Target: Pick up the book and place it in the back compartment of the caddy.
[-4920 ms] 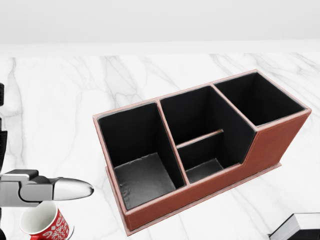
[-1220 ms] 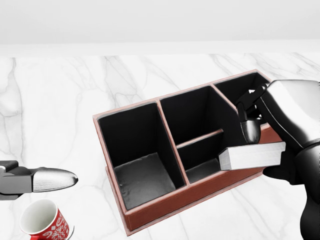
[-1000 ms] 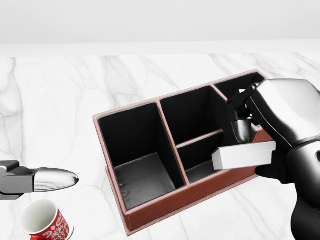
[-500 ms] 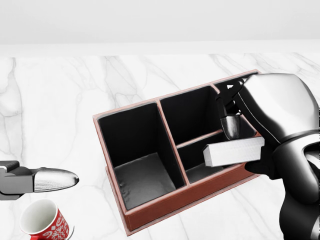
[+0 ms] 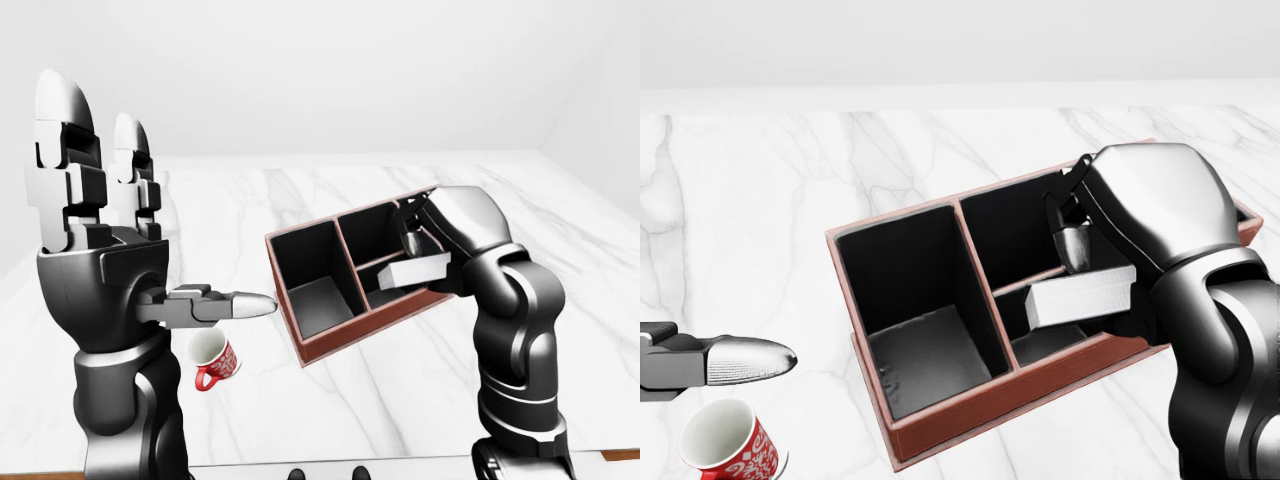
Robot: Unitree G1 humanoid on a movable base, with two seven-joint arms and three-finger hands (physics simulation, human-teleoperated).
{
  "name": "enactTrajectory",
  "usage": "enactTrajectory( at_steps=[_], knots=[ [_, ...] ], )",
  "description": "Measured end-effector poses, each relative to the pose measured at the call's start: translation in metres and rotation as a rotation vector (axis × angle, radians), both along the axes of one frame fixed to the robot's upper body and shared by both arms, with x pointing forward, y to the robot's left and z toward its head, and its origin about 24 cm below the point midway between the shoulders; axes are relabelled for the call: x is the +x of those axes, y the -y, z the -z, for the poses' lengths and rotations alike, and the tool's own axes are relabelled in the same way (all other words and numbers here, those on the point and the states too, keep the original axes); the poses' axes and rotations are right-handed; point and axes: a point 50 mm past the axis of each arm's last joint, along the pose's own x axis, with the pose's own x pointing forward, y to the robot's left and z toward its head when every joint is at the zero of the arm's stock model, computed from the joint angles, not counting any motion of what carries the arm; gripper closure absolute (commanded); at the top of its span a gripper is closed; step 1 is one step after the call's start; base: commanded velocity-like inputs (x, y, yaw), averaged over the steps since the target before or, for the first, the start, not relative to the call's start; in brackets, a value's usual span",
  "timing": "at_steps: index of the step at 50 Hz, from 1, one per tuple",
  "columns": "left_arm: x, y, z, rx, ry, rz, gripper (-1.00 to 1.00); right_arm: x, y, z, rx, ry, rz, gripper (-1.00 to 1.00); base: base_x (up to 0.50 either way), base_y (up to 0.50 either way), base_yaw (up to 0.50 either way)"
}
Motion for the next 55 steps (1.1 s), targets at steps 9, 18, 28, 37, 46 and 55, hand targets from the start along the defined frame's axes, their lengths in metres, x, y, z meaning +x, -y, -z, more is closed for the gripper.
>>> enactTrajectory(
  at_steps=[9,18,28,37,46,55],
  knots=[
    [0.000,0.000,0.000,-0.001,-0.002,0.000,-1.00,0.005,-0.005,0.002,0.004,-0.021,-0.017,1.00,0.00,0.00,0.00],
    [0.000,0.000,0.001,-0.001,-0.004,0.001,-1.00,0.011,-0.008,0.004,0.008,-0.041,-0.030,1.00,0.00,0.00,0.00],
    [0.000,0.000,0.001,0.000,-0.005,0.001,-1.00,0.017,-0.010,0.006,0.013,-0.064,-0.043,1.00,0.00,0.00,0.00],
    [-0.001,0.000,0.000,-0.001,0.003,0.001,-1.00,0.024,-0.010,0.008,0.014,-0.091,-0.047,1.00,0.00,0.00,0.00],
    [-0.001,0.000,0.000,-0.002,0.004,0.001,-1.00,0.032,-0.008,0.011,0.016,-0.124,-0.047,1.00,0.00,0.00,0.00],
    [-0.001,0.000,0.000,-0.002,0.003,0.001,-1.00,0.036,-0.005,0.013,0.017,-0.144,-0.044,1.00,0.00,0.00,0.00]
  ],
)
